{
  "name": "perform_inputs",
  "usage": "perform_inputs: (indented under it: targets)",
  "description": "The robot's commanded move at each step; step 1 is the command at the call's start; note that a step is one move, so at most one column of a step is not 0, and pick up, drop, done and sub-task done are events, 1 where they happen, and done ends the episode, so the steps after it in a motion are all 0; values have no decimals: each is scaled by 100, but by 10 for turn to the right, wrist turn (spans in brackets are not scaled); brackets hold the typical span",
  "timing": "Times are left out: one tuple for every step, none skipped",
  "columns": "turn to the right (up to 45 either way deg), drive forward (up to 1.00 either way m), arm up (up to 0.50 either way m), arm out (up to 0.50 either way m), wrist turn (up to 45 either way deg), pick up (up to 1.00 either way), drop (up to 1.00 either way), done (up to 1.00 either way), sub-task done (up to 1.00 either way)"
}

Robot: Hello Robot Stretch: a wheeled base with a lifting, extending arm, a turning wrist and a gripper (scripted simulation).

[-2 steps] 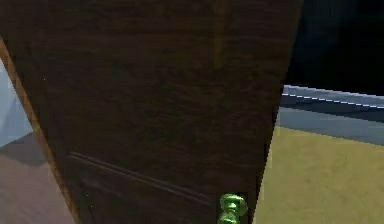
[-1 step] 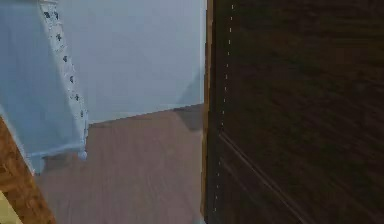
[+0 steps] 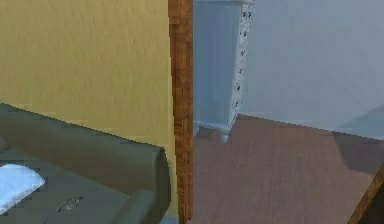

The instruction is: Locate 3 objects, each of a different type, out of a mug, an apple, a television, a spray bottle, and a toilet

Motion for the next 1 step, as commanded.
perform_inputs:
  targets:
    - [-210,0,0,0,0,0,0,0,0]
